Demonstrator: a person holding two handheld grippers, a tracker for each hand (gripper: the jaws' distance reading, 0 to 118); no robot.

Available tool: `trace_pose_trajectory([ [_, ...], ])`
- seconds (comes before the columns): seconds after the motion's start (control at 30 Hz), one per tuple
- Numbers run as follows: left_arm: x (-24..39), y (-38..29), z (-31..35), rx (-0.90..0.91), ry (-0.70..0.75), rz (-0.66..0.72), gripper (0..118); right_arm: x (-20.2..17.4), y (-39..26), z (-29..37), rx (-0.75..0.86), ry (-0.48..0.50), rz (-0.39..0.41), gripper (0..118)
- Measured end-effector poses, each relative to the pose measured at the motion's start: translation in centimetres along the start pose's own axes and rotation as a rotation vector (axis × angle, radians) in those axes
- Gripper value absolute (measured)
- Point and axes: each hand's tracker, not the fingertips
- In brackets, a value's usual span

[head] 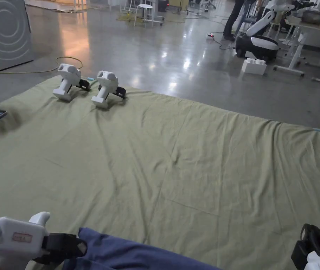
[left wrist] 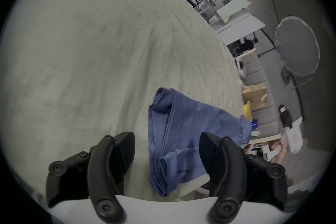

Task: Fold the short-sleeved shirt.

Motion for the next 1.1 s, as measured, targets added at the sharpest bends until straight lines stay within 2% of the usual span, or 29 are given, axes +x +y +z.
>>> trace_pose_trajectory([
  [0.07, -1.4, 0.1, 0.1, 0.034, -0.095, 0.086, 85, 0.0, -0.1, 0.0, -0.006, -0.001, 0.002, 9],
  [0.13, 0.9, -0.4, 1.0, 0.001, -0.161, 0.157, 85, 0.0, -0.1, 0.0, -0.010, -0.002, 0.003, 9],
  [0.27, 1.3, -1.0, -0.5, -0.096, -0.241, 0.144, 85, -0.3, -0.3, -0.1, -0.017, 0.000, 0.001, 9],
  [0.4, 4.2, -2.5, -1.0, -0.085, -0.252, 0.131, 81, -1.0, -0.4, -0.2, -0.033, 0.007, 0.000, 9],
  [0.47, 5.0, -3.0, -1.4, -0.079, -0.239, 0.139, 58, -1.2, -0.6, -0.3, -0.043, 0.023, -0.004, 9],
  [0.5, 3.2, -1.6, -0.9, -0.085, -0.212, 0.122, 36, -1.3, -0.7, -0.3, -0.045, 0.030, -0.006, 8],
  [0.53, 3.4, -1.7, -1.3, -0.098, -0.172, 0.089, 21, -1.5, -0.8, -0.3, -0.046, 0.029, -0.002, 9],
  [0.7, 3.8, -2.1, -1.6, -0.064, -0.141, 0.107, 14, -1.8, -0.8, -0.3, -0.049, 0.037, 0.014, 9],
  [1.0, 6.0, -0.4, 3.0, 0.014, -0.054, -0.015, 12, -1.5, -0.6, -0.4, -0.051, 0.041, 0.011, 9],
  [1.1, 6.4, 0.4, 5.2, 0.040, -0.017, -0.008, 12, -1.4, -0.6, -0.4, -0.050, 0.044, 0.008, 9],
])
